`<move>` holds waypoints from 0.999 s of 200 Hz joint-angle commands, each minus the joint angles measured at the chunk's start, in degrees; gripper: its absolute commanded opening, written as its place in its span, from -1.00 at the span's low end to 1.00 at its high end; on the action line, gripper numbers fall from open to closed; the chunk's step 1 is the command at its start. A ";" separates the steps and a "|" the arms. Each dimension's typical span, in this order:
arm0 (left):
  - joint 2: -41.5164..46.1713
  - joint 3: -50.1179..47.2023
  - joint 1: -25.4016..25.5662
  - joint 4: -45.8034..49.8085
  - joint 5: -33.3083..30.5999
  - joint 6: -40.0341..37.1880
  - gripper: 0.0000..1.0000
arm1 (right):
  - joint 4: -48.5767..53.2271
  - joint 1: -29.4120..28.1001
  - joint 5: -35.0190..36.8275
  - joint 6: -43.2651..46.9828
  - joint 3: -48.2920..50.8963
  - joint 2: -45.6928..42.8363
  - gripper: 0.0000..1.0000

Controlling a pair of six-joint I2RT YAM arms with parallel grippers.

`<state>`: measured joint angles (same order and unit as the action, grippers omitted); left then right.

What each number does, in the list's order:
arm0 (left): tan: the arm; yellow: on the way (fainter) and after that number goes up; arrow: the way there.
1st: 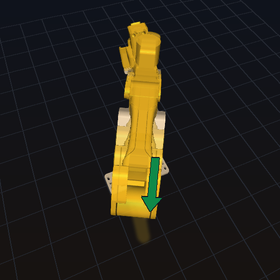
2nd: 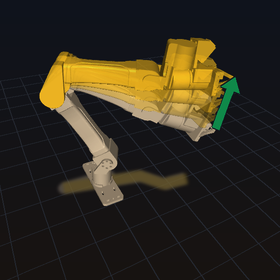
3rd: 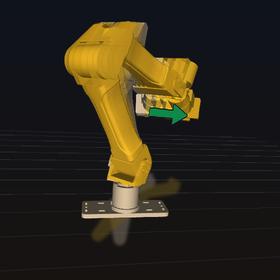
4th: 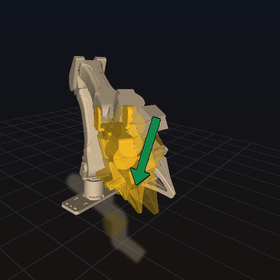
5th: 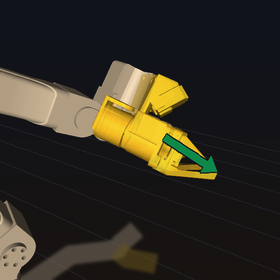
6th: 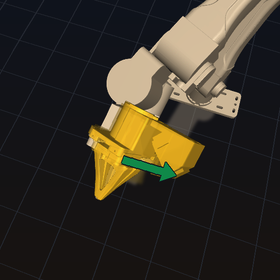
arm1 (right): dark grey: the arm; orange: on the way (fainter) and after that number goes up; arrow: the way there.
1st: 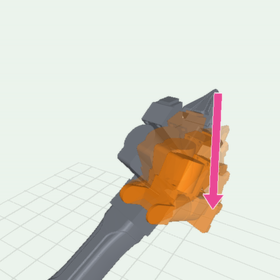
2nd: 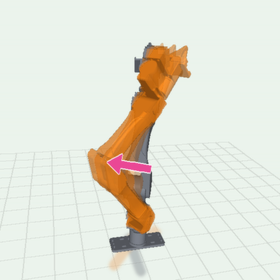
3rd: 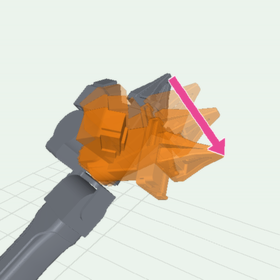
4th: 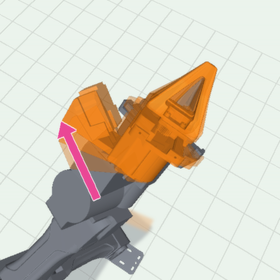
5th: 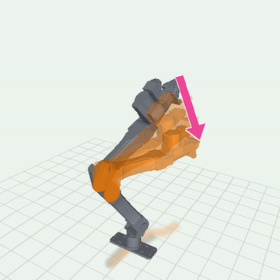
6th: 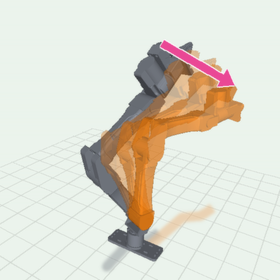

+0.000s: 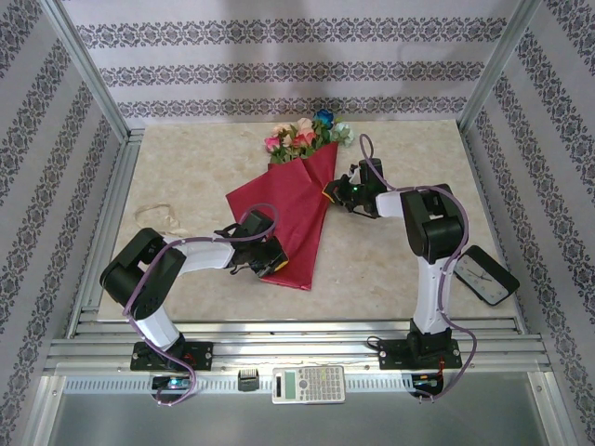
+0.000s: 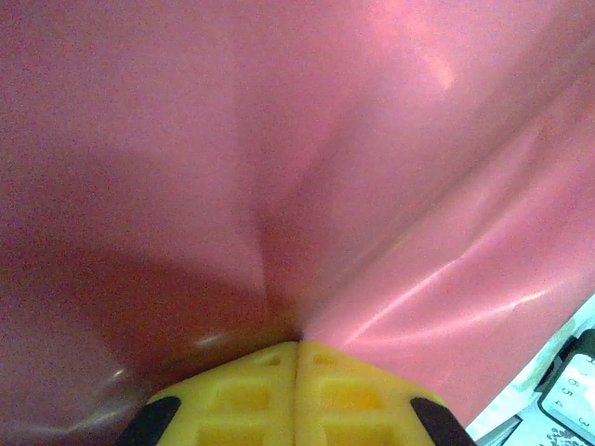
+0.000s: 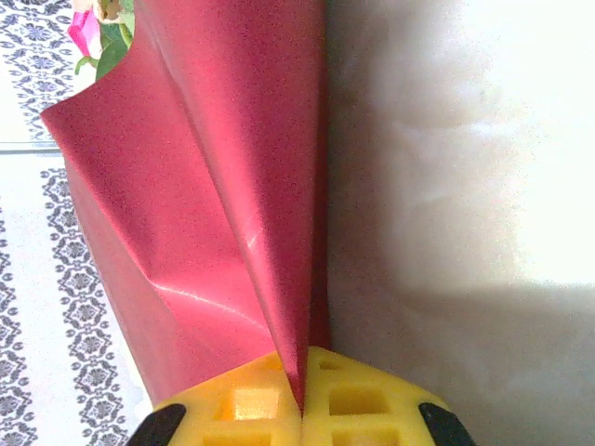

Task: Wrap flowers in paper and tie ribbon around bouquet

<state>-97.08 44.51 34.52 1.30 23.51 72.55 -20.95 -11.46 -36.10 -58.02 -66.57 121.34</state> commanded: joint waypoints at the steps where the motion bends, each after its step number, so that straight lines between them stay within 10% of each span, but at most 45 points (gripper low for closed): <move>1: -2.50 -1.54 -0.69 10.95 -2.82 -1.24 -0.88 | -1.60 1.14 2.34 -0.76 -3.98 1.78 -0.50; 42: -3.55 -0.15 -0.69 11.10 -1.90 -1.52 -0.88 | -0.85 1.36 2.85 -2.30 -10.16 6.10 -0.32; 61: -3.65 0.33 -0.69 11.36 -1.85 -1.53 -0.88 | -0.61 1.61 3.05 -2.96 -12.82 7.84 -1.00; 92: -3.71 0.69 -0.69 11.80 -1.80 -1.65 -0.88 | -1.19 2.10 4.54 -3.81 -14.68 9.05 -1.00; 117: -3.98 0.66 -0.71 11.49 -1.47 -1.68 -0.88 | -0.71 2.33 5.14 -4.86 -17.57 11.02 -0.26; 130: -4.38 0.78 -0.74 11.31 -1.23 -1.79 -0.88 | -0.32 2.33 5.30 -5.32 -19.67 12.38 -0.30; 156: -5.02 0.75 -0.78 10.60 -0.74 -1.62 -0.89 | -0.28 2.48 6.26 -6.81 -23.52 14.90 -1.00; 187: -5.20 0.92 -0.82 10.22 -0.39 -1.51 -0.89 | -0.30 2.83 7.37 -7.46 -26.57 16.50 -1.00; 200: -5.18 0.92 -0.86 10.13 -0.30 -1.47 -0.89 | 0.42 2.98 7.54 -7.55 -28.20 17.40 -0.50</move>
<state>-98.94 47.29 34.00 3.75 24.49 71.96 -19.55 -9.52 -31.59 -64.97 -90.59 136.84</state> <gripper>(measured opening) 0.061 0.092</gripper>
